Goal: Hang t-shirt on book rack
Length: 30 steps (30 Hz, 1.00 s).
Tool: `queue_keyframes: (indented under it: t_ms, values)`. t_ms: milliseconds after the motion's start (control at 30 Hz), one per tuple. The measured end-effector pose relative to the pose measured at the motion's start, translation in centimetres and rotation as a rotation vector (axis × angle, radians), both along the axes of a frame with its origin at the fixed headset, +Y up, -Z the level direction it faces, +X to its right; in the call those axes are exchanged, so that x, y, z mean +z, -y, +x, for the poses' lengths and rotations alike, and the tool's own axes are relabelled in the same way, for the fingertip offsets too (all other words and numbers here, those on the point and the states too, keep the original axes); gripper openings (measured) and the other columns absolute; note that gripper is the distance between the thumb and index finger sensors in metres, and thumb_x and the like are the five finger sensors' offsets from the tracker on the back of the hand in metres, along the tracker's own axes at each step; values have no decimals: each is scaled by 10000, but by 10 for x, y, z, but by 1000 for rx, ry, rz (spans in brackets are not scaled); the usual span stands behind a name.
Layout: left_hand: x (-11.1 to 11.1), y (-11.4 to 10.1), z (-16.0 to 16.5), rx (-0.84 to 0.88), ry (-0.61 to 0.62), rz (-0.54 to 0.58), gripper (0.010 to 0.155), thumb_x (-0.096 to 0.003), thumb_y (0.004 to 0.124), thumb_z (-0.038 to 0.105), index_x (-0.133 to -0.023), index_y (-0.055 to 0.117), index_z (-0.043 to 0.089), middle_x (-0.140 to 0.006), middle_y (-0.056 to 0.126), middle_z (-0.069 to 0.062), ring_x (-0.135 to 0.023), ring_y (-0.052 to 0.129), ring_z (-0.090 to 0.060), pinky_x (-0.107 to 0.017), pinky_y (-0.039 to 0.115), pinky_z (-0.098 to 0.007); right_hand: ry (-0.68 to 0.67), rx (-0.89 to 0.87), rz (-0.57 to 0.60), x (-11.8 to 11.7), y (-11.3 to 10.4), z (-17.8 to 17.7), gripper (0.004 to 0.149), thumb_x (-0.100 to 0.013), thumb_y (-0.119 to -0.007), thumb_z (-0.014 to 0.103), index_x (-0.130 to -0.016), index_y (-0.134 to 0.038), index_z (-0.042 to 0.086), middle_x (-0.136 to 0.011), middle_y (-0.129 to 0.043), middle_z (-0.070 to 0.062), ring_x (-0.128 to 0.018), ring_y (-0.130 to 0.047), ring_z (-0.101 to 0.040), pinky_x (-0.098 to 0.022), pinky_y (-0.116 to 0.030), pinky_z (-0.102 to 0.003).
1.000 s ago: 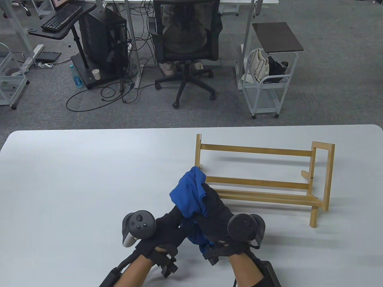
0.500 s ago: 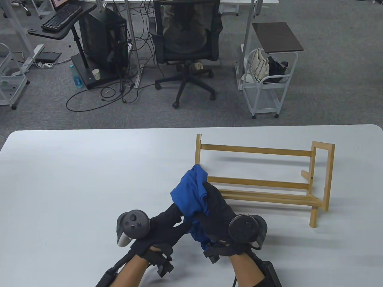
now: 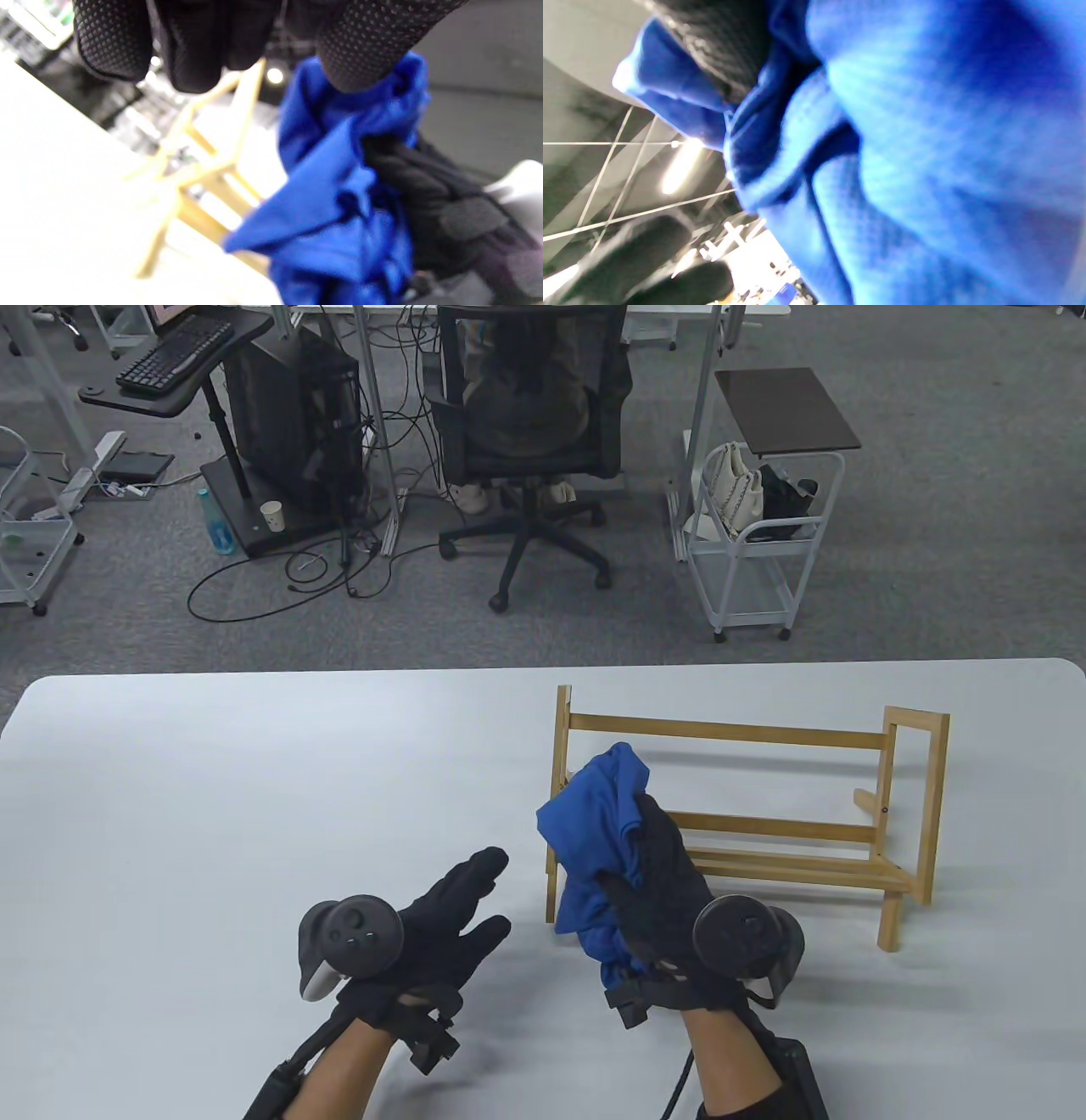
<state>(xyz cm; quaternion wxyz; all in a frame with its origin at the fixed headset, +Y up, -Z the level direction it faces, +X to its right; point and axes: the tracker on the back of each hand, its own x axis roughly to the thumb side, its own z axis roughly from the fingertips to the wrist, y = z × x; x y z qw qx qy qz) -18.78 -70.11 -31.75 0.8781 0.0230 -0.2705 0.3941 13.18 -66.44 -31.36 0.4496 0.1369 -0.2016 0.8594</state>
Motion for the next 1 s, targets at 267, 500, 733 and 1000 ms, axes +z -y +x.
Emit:
queue_keyframes:
  t_ms: [267, 500, 733, 1000]
  values:
    - [-11, 2, -40, -116, -162, -13, 674, -595, 755, 518, -1155, 401, 394, -1186, 564, -118, -1053, 716, -394, -695, 689, -603, 123, -69, -62, -17, -14, 41, 784, -534, -887, 295, -1118, -364, 296, -1086, -533, -235, -855, -784, -482, -612, -759, -539]
    - [-18, 2, -71, -272, -290, -28, 677, -593, 751, 530, -1155, 400, 391, -1190, 547, -126, -1077, 665, -411, -715, 647, -628, 227, -81, -109, -30, -22, 73, 780, -537, -887, 287, -1117, -367, 303, -1096, -521, -224, -870, -768, -484, -627, -744, -546]
    - [-21, 28, -87, -423, -348, -54, 689, -587, 728, 562, -1156, 384, 382, -1193, 519, -140, -1094, 610, -430, -725, 607, -649, 342, -49, -168, -42, -39, 99, 783, -539, -887, 284, -1119, -362, 311, -1102, -514, -220, -880, -757, -487, -635, -736, -550]
    - [-20, 42, -98, -468, -385, -80, 722, -576, 692, 615, -1161, 343, 374, -1209, 444, -156, -1121, 495, -460, -737, 524, -682, 408, -61, -240, -53, -43, 116, 777, -547, -884, 277, -1119, -361, 325, -1119, -493, -205, -904, -729, -487, -659, -710, -557]
